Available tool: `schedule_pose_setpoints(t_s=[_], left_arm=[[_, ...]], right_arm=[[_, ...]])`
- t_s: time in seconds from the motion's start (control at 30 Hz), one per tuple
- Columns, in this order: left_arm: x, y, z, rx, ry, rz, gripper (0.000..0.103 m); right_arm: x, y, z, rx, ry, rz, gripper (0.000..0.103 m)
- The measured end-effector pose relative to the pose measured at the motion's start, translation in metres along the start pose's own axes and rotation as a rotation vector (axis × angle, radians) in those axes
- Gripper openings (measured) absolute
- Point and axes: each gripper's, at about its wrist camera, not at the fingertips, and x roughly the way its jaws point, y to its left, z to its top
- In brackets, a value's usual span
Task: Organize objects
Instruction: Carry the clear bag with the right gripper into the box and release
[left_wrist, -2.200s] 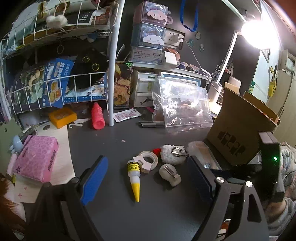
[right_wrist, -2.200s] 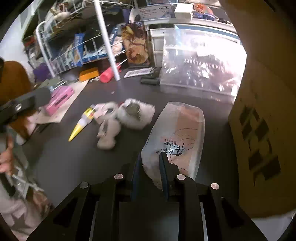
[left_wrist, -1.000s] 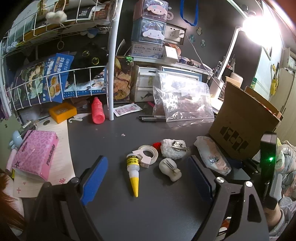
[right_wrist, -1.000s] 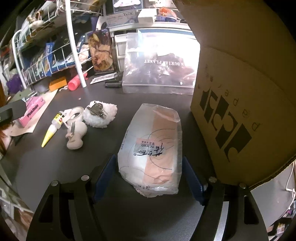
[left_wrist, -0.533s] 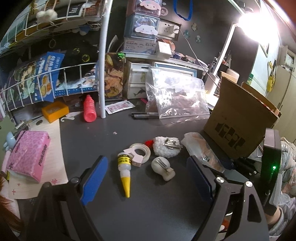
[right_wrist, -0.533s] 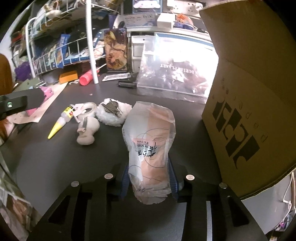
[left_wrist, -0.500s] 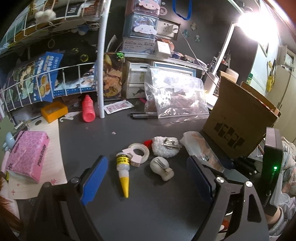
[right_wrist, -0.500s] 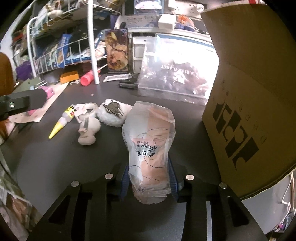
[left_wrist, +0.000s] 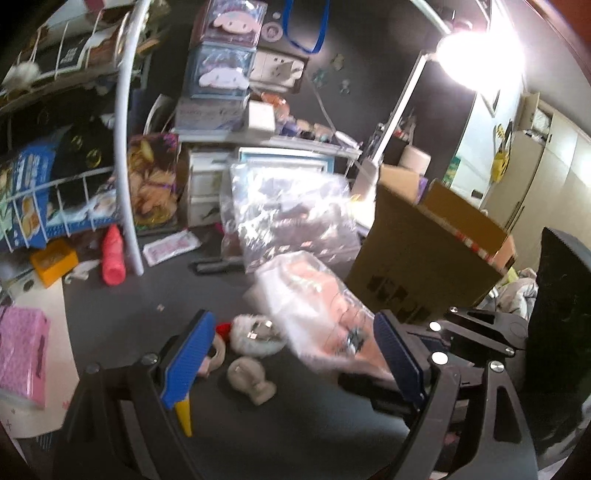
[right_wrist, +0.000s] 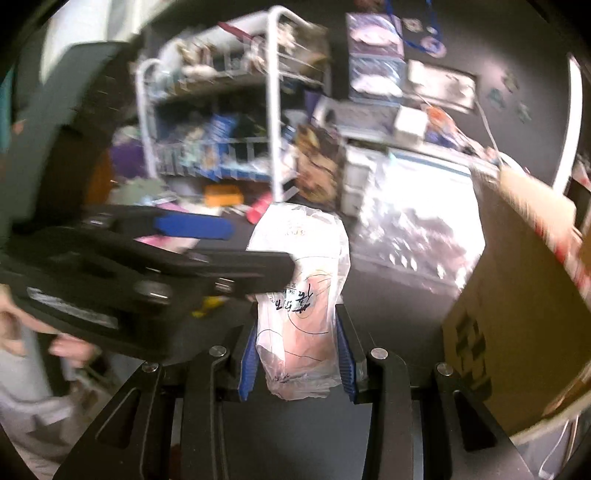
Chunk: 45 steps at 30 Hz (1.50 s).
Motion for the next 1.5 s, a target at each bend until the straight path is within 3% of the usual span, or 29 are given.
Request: schedule_pose_setpoints(t_s=[0.2, 0.27, 0.37, 0.67, 0.97, 1.33, 1.4, 1.43, 1.47, 1.5], left_arm=[[-0.01, -0.015, 0.025, 0.009, -0.052, -0.046, 0.081], [-0.011, -0.024, 0.034, 0.016, -0.063, -0.071, 0.066], [-0.007, -0.041, 0.049, 0.052, -0.066, -0.084, 0.051], [0.021, -0.102, 0.095, 0.164, -0.03, -0.14, 0.042], [0.072, -0.152, 0.123, 0.213, 0.102, -0.231, 0.042], [0.113, -0.174, 0.119, 0.22, 0.238, -0.239, 0.043], [0.113, -0.174, 0.117, 0.232, 0.249, -0.232, 0.053], [0.112, -0.175, 0.116, 0.242, 0.248, -0.223, 0.068], [0.11, -0.176, 0.116, 0.255, 0.237, -0.209, 0.078], [0.108, -0.177, 0.115, 0.268, 0.224, -0.195, 0.081]], right_arm=[[-0.028, 0.0, 0.025, -0.088, -0.029, 0.085, 0.032], [-0.037, -0.006, 0.029, -0.104, -0.035, 0.08, 0.032], [-0.048, -0.018, 0.037, -0.12, -0.041, 0.067, 0.032], [-0.08, -0.07, 0.052, -0.094, -0.059, 0.006, 0.031], [-0.106, -0.142, 0.044, 0.077, -0.026, 0.004, 0.031], [-0.099, -0.184, 0.029, 0.153, 0.087, -0.024, 0.032], [-0.097, -0.183, 0.027, 0.147, 0.104, -0.03, 0.039], [-0.096, -0.183, 0.027, 0.142, 0.114, -0.038, 0.043], [-0.096, -0.182, 0.026, 0.137, 0.117, -0.047, 0.053], [-0.096, -0.181, 0.026, 0.132, 0.116, -0.058, 0.061]])
